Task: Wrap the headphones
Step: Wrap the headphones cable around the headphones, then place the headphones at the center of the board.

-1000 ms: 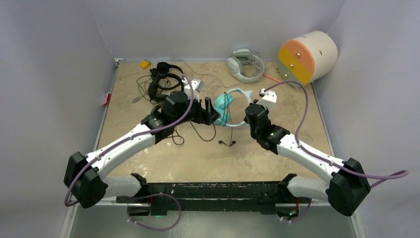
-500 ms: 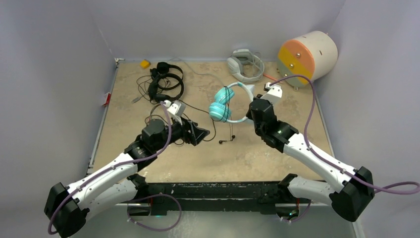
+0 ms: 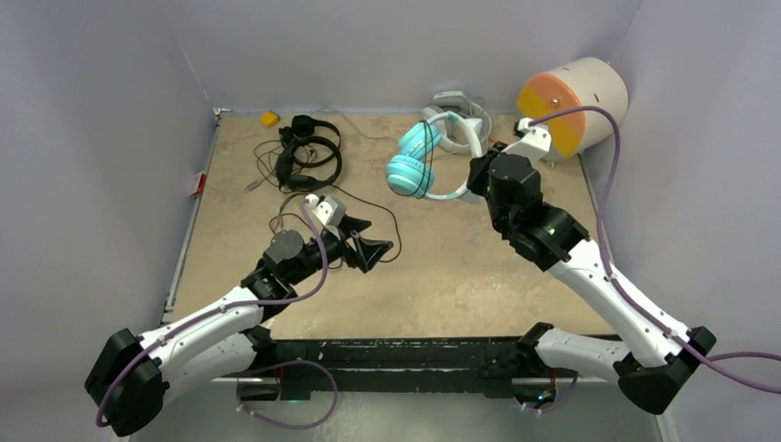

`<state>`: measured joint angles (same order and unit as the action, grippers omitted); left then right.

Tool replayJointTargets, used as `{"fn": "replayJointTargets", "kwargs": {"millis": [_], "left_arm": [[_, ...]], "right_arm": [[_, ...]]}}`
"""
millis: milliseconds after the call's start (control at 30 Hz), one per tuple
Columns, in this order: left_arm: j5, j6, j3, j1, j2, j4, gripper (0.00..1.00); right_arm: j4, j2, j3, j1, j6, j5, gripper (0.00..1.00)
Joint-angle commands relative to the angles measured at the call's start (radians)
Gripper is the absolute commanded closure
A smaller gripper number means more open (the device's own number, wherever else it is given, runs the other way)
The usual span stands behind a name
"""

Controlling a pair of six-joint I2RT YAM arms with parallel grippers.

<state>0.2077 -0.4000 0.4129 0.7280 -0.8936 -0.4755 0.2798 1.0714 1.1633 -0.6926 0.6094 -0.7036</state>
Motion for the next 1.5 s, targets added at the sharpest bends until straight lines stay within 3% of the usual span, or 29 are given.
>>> {"fn": "replayJointTargets", "kwargs": {"millis": [0,300,400,667,800,967,1200,1467], "left_arm": [[-0.028,0.105,0.004,0.003,-0.025,-0.135,0.20],[-0.062,0.208,0.128,0.002,-0.222,-0.265,0.13],[-0.073,0.214,0.155,0.003,-0.300,-0.376,0.12],[0.243,0.258,0.228,0.003,-0.446,-0.582,0.09],[0.304,0.273,0.282,0.003,-0.493,-0.561,0.12],[0.270,0.302,0.353,0.003,-0.559,-0.537,0.17],[0.115,0.331,0.411,0.003,-0.605,-0.492,0.16],[0.065,0.326,0.423,0.002,-0.636,-0.468,0.25]], "right_arm": [[-0.039,-0.012,0.156,0.002,-0.027,0.037,1.00],[0.031,0.020,0.336,0.002,-0.028,0.127,1.00],[0.050,0.018,0.371,0.001,-0.018,0.154,1.00],[0.130,0.022,0.475,0.002,-0.006,0.211,1.00],[0.138,0.014,0.490,0.001,-0.005,0.228,1.00],[0.141,0.013,0.500,0.002,0.000,0.232,1.00],[0.139,0.022,0.513,0.001,-0.010,0.227,1.00],[0.133,0.017,0.515,0.002,-0.012,0.227,1.00]]}}
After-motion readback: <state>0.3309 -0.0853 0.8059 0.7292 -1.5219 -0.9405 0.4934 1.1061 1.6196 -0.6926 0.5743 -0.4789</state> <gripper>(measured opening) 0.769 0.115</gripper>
